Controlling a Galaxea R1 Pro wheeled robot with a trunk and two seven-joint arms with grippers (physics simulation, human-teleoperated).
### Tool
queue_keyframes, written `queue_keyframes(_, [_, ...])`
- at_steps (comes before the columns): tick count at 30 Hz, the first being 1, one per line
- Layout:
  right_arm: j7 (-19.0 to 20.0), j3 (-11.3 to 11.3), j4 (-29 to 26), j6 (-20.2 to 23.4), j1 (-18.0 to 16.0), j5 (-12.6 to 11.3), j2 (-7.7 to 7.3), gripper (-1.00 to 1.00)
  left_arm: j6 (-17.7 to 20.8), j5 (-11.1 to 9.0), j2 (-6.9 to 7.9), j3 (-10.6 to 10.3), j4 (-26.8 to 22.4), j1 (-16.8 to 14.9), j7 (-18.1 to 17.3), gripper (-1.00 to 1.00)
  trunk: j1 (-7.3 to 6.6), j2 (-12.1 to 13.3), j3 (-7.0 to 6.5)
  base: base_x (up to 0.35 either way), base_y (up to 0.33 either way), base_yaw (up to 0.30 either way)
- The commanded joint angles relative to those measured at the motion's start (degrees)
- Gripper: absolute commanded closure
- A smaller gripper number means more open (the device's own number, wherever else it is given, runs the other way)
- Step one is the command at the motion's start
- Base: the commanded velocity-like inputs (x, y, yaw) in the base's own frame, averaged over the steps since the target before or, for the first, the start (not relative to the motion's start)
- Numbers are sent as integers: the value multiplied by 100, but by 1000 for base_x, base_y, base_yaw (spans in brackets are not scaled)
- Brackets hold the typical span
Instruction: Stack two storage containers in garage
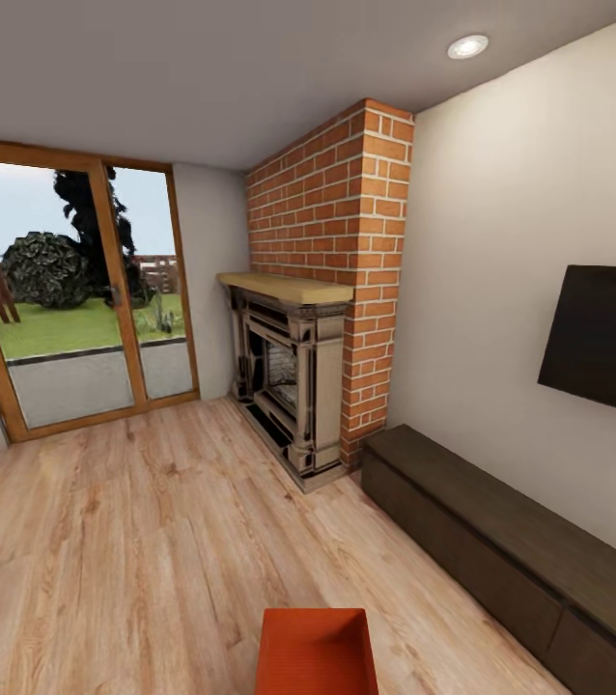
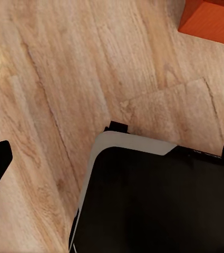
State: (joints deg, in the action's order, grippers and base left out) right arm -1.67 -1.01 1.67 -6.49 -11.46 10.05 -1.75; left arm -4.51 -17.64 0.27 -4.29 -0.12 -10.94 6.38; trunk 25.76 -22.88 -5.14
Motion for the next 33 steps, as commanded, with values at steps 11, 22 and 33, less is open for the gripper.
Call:
queue_keyframes(11, [-17, -13, 18, -28, -6, 50, -1, -100, -15, -44, -1, -45, 3, -2, 4, -100, 2, -4, 2, 2, -76, 0])
queue_keyframes(22, [-17, -13, 18, -13, -6, 48, -5, -100, -15, -45, -1, -45, 3, -2, 8, -100, 2, -4, 2, 5, -46, 0])
queue_keyframes(33, [-17, -12, 18, -17, -6, 43, -1, -100, -15, -45, 8, -45, 3, 1, 4, -100, 2, -4, 2, 64, 0, 0])
